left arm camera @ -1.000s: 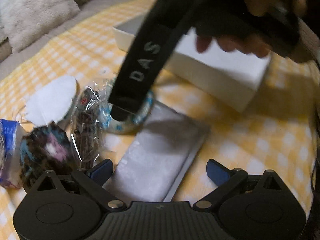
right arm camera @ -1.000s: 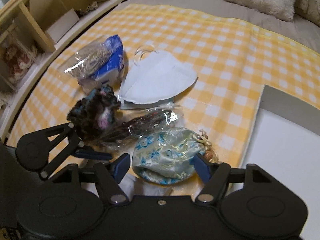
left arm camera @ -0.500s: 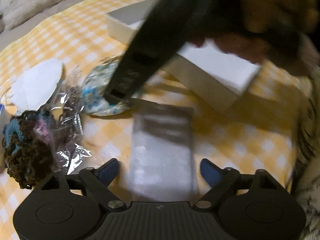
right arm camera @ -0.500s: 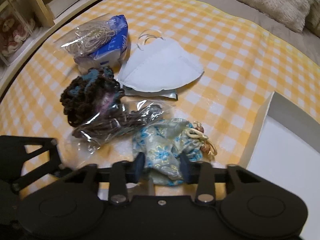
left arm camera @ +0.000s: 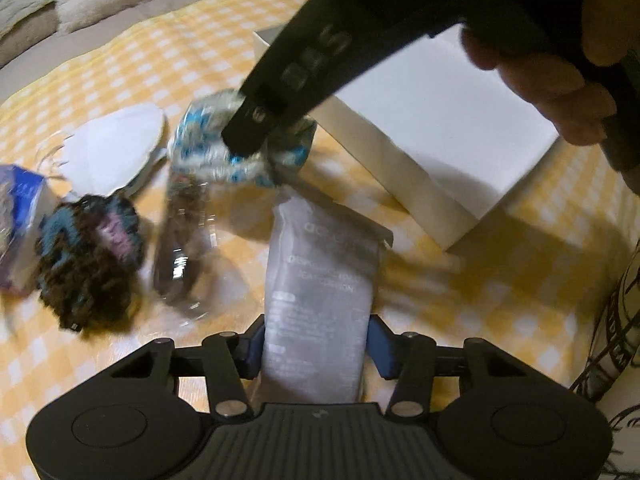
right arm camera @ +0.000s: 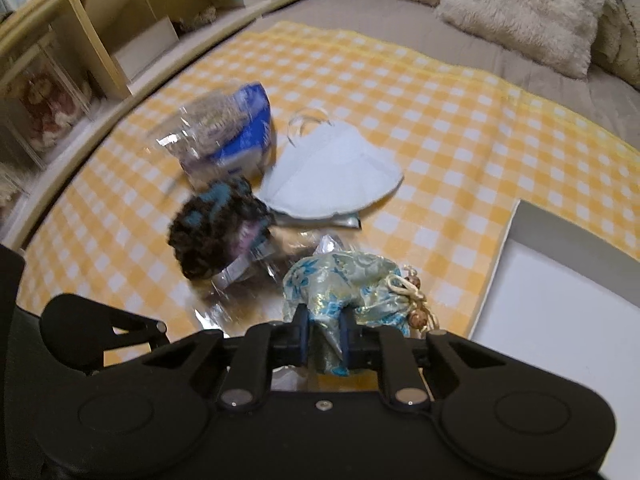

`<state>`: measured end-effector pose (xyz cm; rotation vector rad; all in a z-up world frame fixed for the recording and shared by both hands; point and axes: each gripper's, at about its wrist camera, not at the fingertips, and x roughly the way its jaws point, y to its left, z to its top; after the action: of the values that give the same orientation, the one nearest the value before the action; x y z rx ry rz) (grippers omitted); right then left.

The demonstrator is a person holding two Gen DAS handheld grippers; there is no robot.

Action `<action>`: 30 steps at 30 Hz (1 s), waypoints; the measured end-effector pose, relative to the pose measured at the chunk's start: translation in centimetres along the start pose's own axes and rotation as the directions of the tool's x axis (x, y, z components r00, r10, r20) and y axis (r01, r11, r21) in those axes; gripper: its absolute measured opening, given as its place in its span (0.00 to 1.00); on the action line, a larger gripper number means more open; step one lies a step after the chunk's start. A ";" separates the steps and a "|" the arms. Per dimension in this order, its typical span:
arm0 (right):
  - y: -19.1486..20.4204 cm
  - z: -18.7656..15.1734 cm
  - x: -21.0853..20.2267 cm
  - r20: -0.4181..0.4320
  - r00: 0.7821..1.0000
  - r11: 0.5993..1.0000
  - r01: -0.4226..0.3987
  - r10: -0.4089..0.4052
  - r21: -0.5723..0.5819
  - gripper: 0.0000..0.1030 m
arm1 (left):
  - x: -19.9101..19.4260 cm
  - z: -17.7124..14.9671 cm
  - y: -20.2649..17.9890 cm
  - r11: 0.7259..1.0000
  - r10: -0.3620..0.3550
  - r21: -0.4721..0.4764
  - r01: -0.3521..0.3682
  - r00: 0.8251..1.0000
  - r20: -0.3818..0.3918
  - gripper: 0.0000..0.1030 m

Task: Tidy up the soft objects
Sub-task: 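Grasp the grey cushion packet with left tool while right tool grasps the floral pouch, then carry the grey packet with left tool while right tool carries the floral pouch into the white tray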

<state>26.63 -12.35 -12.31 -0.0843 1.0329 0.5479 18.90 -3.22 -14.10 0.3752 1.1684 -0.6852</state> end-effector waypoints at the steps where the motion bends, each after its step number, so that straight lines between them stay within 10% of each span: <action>1: 0.2 0.0 -0.6 0.020 1.000 1.000 -0.002 0.002 0.006 0.15 | -0.5 -0.2 -0.1 1.000 0.004 -0.014 -0.004 1.000 0.010 0.50; 4: 0.4 0.2 -2.4 0.086 0.996 1.000 -0.003 0.001 0.028 0.15 | -1.6 -0.3 0.0 0.997 0.040 -0.061 -0.038 0.999 0.035 0.45; 6: 0.5 0.4 -3.6 0.128 0.992 0.999 0.015 -0.020 0.041 0.15 | -2.2 -0.2 0.6 0.994 0.059 -0.100 -0.053 0.997 0.057 0.23; 12: -0.2 0.4 -6.8 0.220 0.974 0.995 0.037 -0.057 0.092 0.15 | -3.8 -0.3 1.7 0.980 0.118 -0.171 -0.097 0.986 0.116 0.22; 17: -0.4 -0.4 -8.6 0.259 0.963 0.991 0.044 -0.075 0.123 0.15 | -4.0 -1.4 1.1 0.972 0.178 -0.178 -0.154 0.976 0.128 0.74; 30: -0.6 -1.8 -10.2 0.267 0.961 0.991 0.037 -0.070 0.127 0.15 | 1.8 -1.0 0.9 0.981 0.189 0.033 -0.189 0.982 0.025 0.74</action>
<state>21.50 -17.46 -4.83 0.0690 0.7919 0.4322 19.17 -2.51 -16.22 0.5008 1.0849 -0.5434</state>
